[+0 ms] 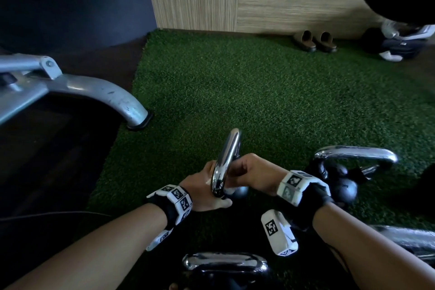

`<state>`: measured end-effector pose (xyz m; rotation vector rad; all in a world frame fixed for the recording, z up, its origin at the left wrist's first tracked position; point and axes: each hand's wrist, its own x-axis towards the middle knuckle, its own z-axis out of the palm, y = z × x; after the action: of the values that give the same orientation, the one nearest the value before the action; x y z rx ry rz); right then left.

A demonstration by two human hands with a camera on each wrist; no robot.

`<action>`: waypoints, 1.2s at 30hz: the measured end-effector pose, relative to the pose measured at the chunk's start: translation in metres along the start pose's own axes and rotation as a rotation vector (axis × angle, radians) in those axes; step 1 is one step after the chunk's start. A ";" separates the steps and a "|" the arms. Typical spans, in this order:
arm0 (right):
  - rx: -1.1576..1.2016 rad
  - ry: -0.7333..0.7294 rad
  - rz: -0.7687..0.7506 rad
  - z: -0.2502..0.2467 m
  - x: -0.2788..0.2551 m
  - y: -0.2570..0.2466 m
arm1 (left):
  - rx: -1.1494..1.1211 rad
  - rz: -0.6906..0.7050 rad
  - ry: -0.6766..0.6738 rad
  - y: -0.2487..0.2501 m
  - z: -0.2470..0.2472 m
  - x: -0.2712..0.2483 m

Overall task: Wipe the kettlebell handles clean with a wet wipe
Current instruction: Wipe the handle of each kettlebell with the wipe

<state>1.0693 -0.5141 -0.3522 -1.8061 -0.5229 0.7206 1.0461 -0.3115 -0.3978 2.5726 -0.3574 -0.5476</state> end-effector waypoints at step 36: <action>0.264 0.842 -0.026 0.011 0.009 -0.008 | -0.030 -0.006 0.049 0.031 -0.013 -0.025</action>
<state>1.0681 -0.4985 -0.3497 -1.6602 0.1086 -0.0314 1.0249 -0.3243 -0.3638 2.5542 -0.3223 -0.4873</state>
